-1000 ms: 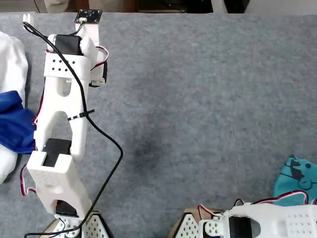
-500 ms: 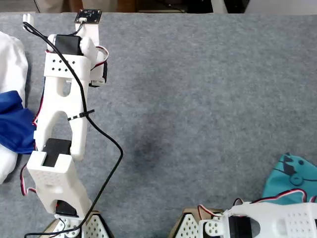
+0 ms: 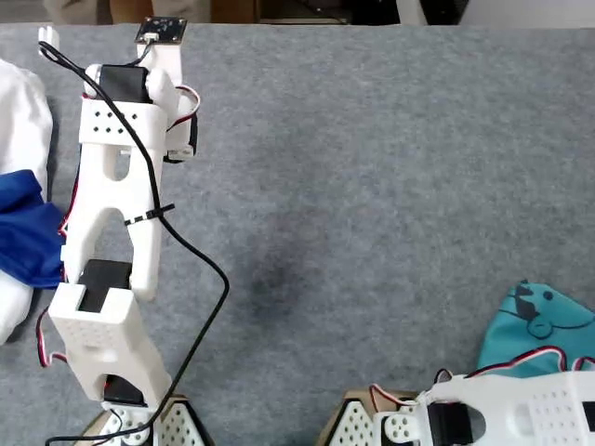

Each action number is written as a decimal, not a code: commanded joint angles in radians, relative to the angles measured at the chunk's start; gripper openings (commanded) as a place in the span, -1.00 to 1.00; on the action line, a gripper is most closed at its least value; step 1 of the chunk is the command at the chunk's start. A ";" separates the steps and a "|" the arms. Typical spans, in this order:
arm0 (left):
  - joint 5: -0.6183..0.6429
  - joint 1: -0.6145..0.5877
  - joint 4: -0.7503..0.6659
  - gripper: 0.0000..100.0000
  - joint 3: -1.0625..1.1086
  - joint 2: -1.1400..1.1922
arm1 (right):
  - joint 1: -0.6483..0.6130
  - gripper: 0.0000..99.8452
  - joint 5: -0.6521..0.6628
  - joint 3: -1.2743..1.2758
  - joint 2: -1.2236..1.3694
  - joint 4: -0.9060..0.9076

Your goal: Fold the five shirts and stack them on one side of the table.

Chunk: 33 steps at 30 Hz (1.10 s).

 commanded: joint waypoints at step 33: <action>-0.051 -0.008 0.009 -0.96 -0.011 -0.056 | -0.101 -0.87 0.144 0.093 -0.160 0.020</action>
